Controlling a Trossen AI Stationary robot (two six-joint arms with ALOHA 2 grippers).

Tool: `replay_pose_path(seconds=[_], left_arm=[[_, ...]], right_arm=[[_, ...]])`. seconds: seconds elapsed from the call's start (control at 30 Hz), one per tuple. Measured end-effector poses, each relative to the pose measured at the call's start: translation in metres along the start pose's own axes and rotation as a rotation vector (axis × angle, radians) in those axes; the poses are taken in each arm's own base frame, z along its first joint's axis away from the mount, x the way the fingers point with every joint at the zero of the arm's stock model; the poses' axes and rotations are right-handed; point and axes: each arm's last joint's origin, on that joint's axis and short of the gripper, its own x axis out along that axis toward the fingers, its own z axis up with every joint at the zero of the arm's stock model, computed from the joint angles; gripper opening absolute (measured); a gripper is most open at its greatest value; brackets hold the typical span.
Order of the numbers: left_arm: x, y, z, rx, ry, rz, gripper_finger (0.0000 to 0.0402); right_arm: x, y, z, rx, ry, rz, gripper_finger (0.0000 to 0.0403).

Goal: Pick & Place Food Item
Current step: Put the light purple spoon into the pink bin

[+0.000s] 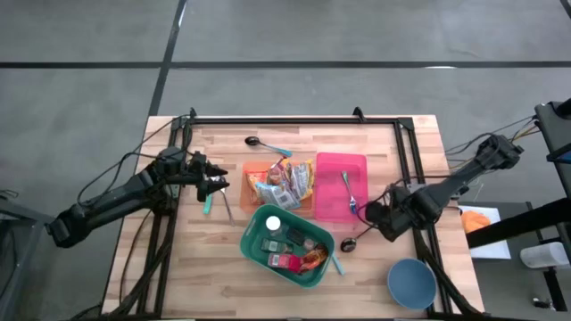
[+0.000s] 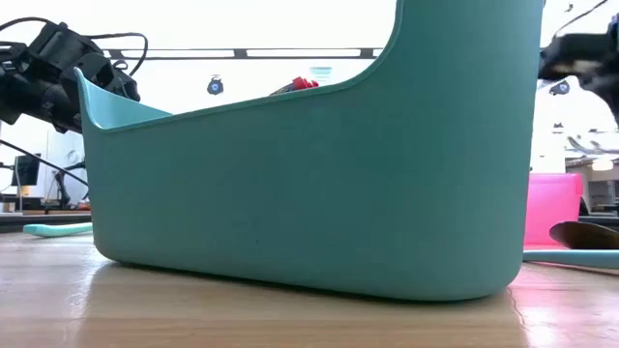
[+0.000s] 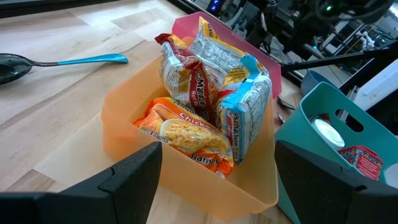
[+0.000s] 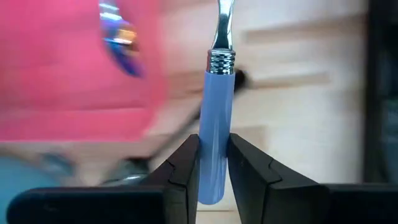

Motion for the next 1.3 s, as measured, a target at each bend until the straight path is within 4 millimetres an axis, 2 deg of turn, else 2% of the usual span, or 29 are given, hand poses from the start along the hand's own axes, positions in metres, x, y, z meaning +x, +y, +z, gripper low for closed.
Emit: replay_pose_path(seconds=[0.3,0.57,0.97,1.13,1.3], left_arm=[[0.0,0.0,0.0,0.0,0.0,0.0,0.0315],[0.0,0.0,0.0,0.0,0.0,0.0,0.0315],[0.0,0.0,0.0,0.0,0.0,0.0,0.0315],[0.0,0.0,0.0,0.0,0.0,0.0,0.0315],[0.0,0.0,0.0,0.0,0.0,0.0,0.0315]], right_arm=[[-0.023,0.01,0.016,-0.05,-0.156,0.264,0.0068],[-0.021,0.038,0.038,-0.14,-0.233,0.345,0.0068],[0.013,0.084,0.078,-0.302,-0.138,0.314,0.0068],[0.035,0.097,0.082,-0.338,-0.064,0.235,0.0068],[0.059,0.107,0.077,-0.372,0.018,0.15,0.0068]])
